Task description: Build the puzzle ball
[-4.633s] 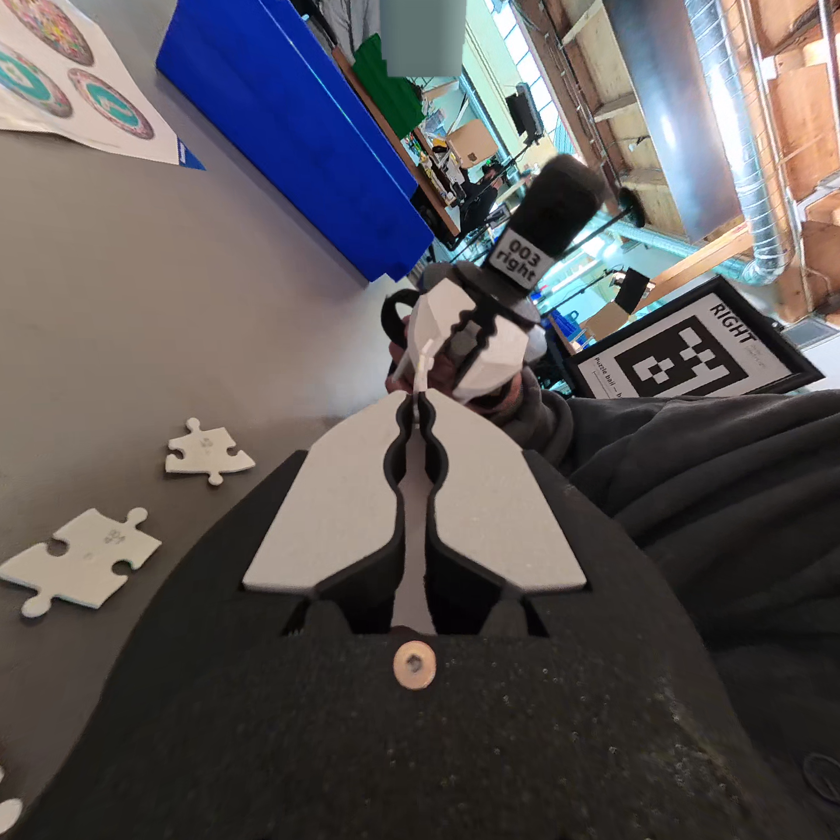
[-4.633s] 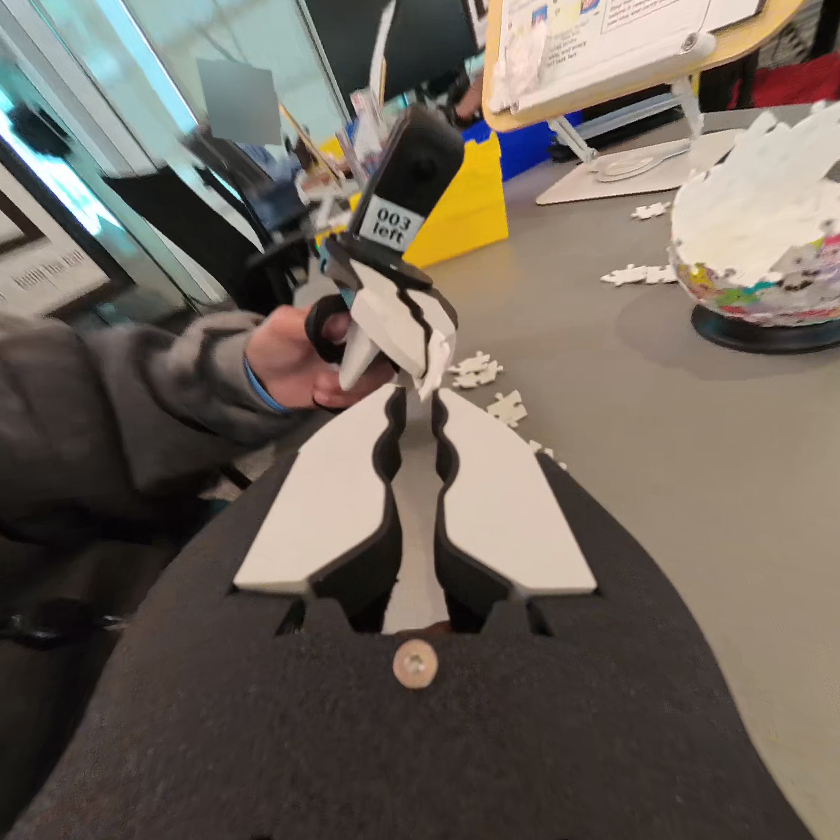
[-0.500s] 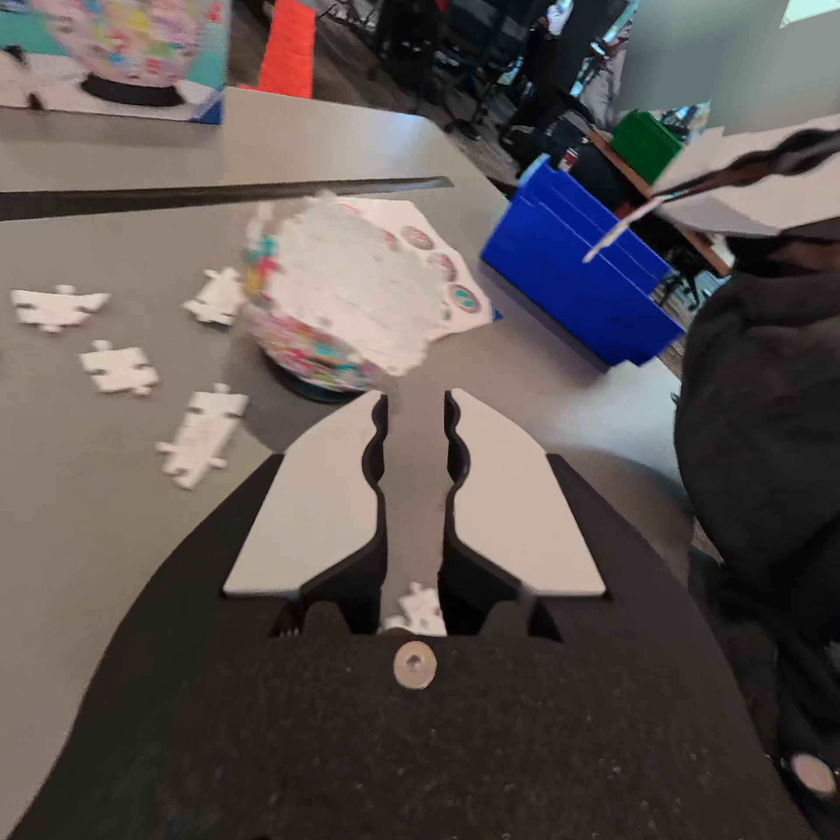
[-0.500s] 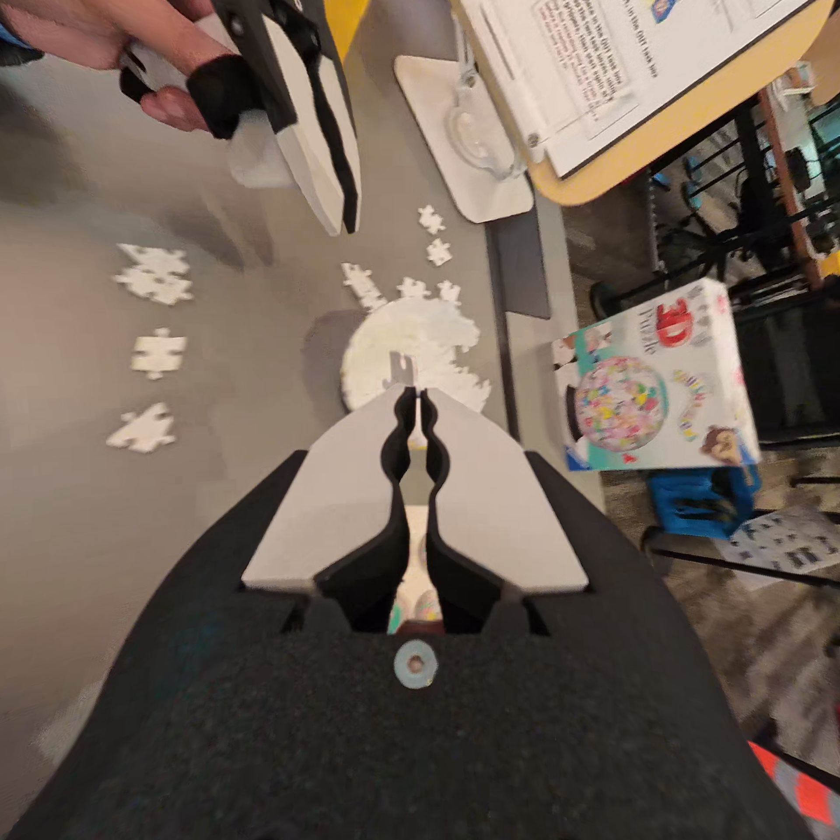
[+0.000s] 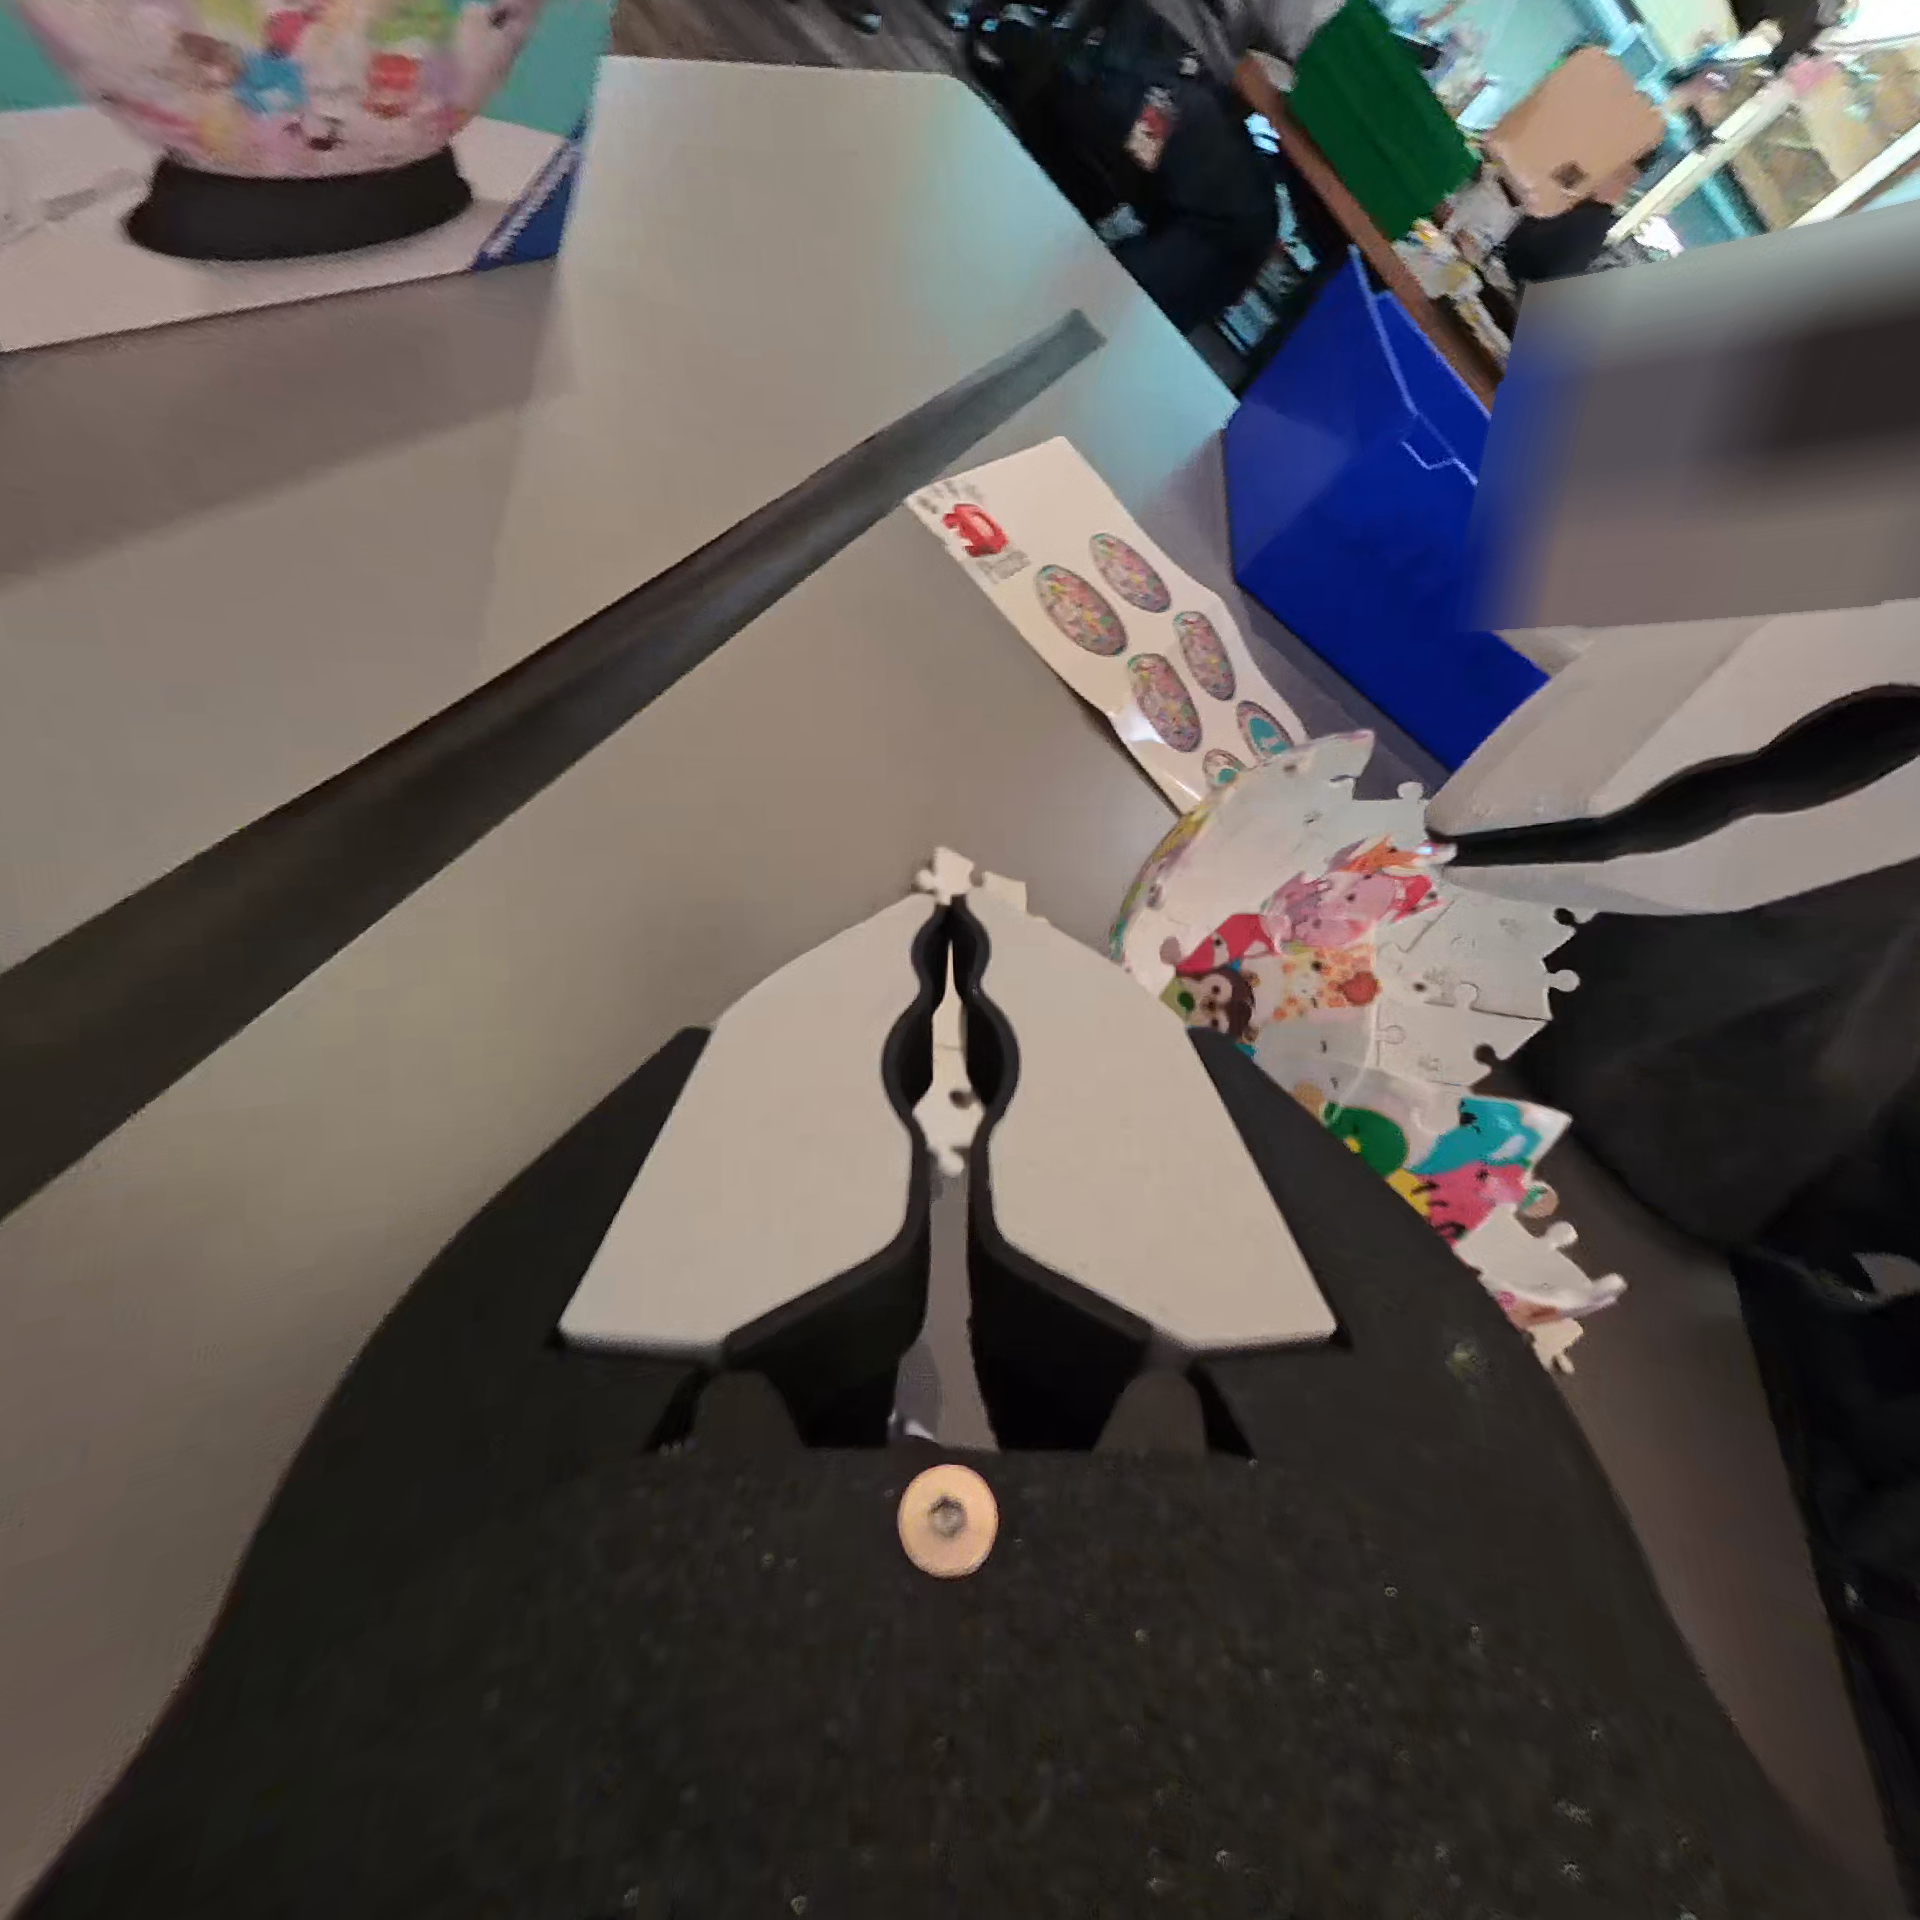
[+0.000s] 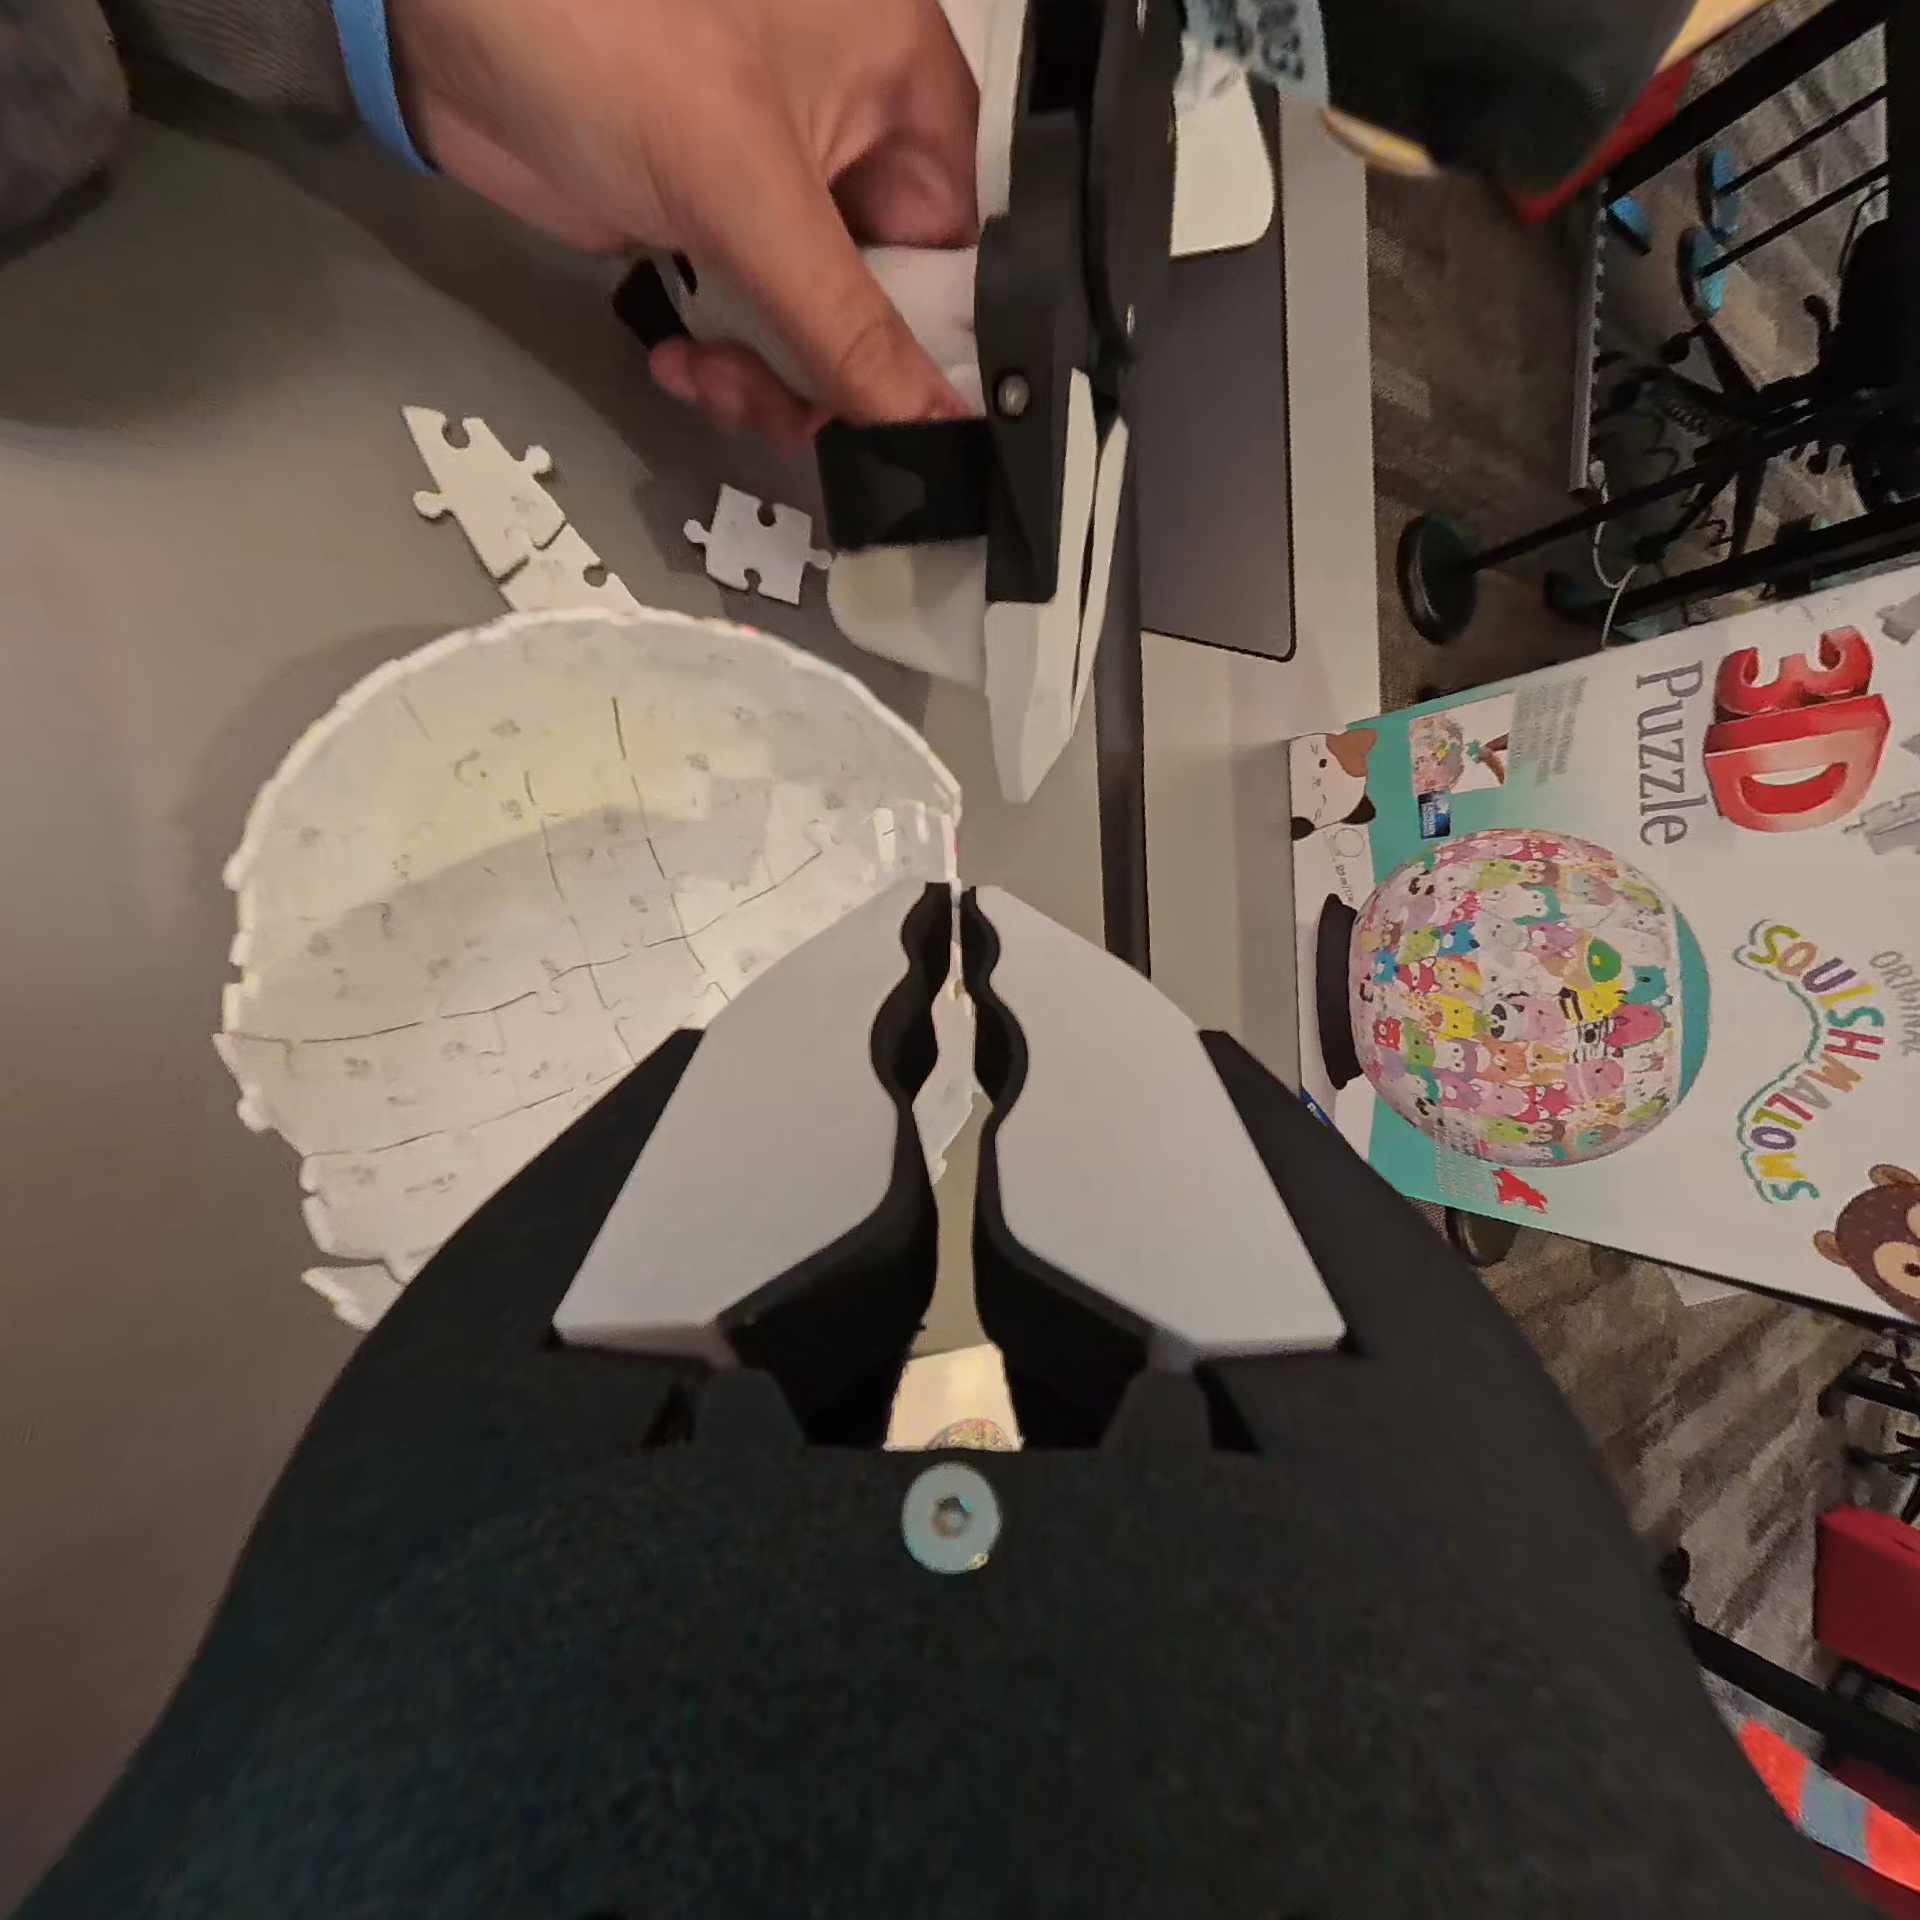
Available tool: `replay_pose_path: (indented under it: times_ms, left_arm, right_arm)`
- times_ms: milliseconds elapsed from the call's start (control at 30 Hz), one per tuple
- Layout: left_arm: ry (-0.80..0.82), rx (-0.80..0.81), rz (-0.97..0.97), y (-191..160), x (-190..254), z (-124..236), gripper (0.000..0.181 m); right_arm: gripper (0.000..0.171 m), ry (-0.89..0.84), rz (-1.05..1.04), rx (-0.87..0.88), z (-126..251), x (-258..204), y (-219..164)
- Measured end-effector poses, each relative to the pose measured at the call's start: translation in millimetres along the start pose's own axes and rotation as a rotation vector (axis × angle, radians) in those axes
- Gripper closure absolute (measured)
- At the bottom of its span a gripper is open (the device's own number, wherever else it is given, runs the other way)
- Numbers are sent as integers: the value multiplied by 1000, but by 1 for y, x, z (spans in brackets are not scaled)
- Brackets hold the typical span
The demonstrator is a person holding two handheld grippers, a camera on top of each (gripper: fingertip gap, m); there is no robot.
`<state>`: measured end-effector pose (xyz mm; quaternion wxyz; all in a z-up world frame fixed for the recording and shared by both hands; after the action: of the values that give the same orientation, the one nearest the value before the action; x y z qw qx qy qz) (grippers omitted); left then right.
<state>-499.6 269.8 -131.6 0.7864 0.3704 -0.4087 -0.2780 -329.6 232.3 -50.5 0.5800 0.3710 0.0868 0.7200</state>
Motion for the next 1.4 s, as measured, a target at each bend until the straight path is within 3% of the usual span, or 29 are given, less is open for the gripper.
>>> replay_pose_path:
  times_ms: [133,400,1400]
  left_arm:
    - [-55,-61,-67,-1,4,-18,181]
    - [-17,-108,-150,0,13,-32,181]
    - [-96,-72,-168,5,21,-14,181]
  right_arm:
    - [169,-18,21,-39,-7,0,-4]
    - [169,-23,14,-71,-20,-6,-4]
    - [169,-9,-70,-14,-26,2,-13]
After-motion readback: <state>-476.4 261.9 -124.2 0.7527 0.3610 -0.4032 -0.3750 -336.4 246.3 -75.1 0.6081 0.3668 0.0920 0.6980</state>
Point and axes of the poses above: each gripper's, where its closed fingertips meet, z back along the fingers, y out of its top, x = y × z across the jaws, the point moved 9 cm from there along z, back along the fingers, and after that the axes turned 9 degrees about -z, right-handed, at the moved point
